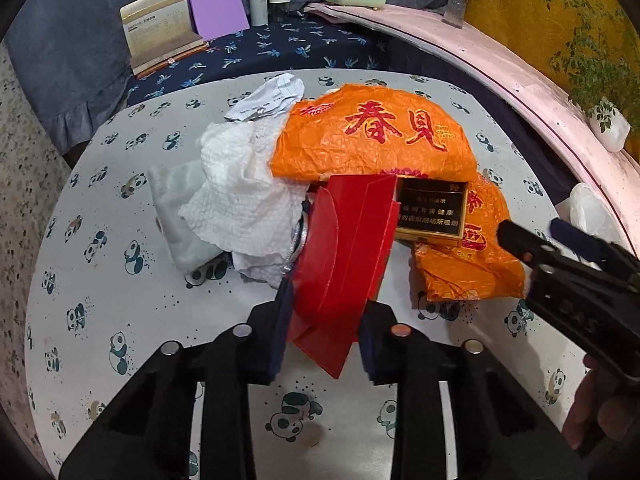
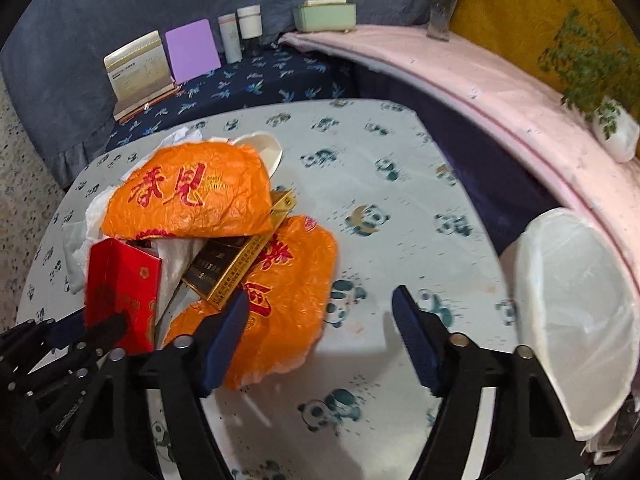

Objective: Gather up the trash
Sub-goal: 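Grasp the red box with the left tool while the right tool grasps an orange bag, then carry the red box and orange bag to the bin and release both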

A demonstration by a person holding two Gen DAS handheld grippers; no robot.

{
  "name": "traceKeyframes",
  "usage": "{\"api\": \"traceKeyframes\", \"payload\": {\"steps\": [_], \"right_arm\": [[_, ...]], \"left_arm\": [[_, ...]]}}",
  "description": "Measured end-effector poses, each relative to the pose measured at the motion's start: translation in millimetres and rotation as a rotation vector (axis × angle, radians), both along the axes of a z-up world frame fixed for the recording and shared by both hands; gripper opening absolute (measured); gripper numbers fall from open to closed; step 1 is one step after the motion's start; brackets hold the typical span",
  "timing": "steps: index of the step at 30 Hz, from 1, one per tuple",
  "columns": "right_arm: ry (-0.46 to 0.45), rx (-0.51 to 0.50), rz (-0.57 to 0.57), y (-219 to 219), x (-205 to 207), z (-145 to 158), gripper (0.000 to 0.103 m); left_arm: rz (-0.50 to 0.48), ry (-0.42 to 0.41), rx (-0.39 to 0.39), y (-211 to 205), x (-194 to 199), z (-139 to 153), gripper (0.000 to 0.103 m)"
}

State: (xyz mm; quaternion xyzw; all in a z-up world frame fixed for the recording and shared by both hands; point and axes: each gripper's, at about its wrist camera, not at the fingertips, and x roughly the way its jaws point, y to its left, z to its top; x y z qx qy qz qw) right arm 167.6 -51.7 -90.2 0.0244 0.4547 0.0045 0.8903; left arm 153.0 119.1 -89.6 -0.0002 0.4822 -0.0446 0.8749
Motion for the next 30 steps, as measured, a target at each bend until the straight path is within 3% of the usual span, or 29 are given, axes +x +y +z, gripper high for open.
{"api": "traceKeyframes", "payload": {"steps": [2,5,11,23,30], "right_arm": [[0.033,0.011,0.011,3.4,5.1,-11.3,0.051],[0.065,0.044,0.027,5.7,6.3,-22.4,0.031],[0.042,0.073,0.042,4.0,-6.6,-15.2,0.010],[-0.092,0.065,-0.029,-34.6,-56.5,43.2,0.006],[-0.177,0.031,-0.113,-75.7,-88.3,75.4,0.006]], "left_arm": [[0.001,0.001,-0.003,1.5,-0.1,-0.2,0.011],[0.006,0.003,-0.014,4.6,1.1,0.2,0.007],[0.003,0.005,-0.024,2.4,-6.7,3.7,0.001],[-0.055,-0.056,-0.045,-26.2,-40.6,36.9,0.000],[-0.155,-0.100,-0.065,-73.8,-56.0,61.9,0.000]]}}
